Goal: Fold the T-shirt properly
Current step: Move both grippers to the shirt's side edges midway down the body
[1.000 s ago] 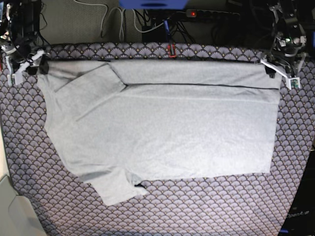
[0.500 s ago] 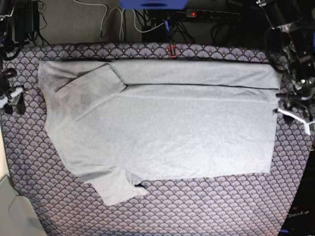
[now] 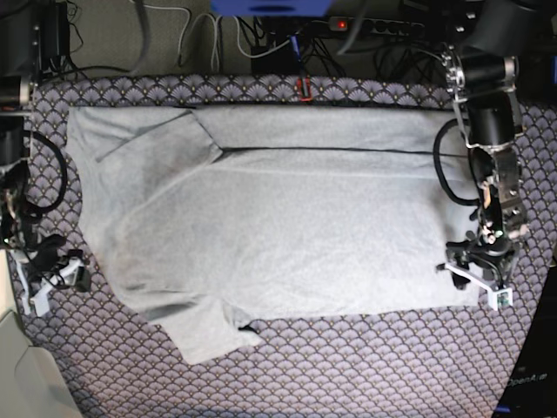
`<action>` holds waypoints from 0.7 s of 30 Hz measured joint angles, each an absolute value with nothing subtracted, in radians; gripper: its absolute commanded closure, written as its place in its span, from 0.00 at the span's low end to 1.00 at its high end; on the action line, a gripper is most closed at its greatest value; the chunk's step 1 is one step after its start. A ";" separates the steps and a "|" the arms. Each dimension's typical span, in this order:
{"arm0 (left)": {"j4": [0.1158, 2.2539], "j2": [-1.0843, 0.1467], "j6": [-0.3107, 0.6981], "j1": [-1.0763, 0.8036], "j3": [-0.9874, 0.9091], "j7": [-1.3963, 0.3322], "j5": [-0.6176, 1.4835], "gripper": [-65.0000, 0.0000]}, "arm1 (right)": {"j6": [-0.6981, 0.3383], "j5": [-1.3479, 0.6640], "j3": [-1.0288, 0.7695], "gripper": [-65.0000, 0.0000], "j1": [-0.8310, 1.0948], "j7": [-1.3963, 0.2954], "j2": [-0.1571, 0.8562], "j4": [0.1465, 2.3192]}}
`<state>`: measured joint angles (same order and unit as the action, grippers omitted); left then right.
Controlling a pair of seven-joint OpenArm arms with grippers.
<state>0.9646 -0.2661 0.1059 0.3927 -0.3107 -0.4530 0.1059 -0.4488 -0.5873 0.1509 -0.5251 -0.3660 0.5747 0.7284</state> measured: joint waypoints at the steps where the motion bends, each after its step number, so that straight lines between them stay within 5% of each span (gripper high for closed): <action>1: 0.921 -0.266 0.105 0.408 -0.305 -0.432 0.101 0.46 | -0.448 -0.586 0.181 0.52 -0.550 -0.336 0.575 0.680; 8: 0.645 -0.265 0.102 0.513 -0.305 -0.260 0.101 0.46 | -0.442 -0.583 0.341 0.52 -0.632 -0.177 0.527 0.459; 21: 0.405 -0.271 0.102 0.576 -0.305 -0.055 0.101 0.46 | -0.439 -0.535 0.351 0.52 -0.632 -0.117 0.473 0.445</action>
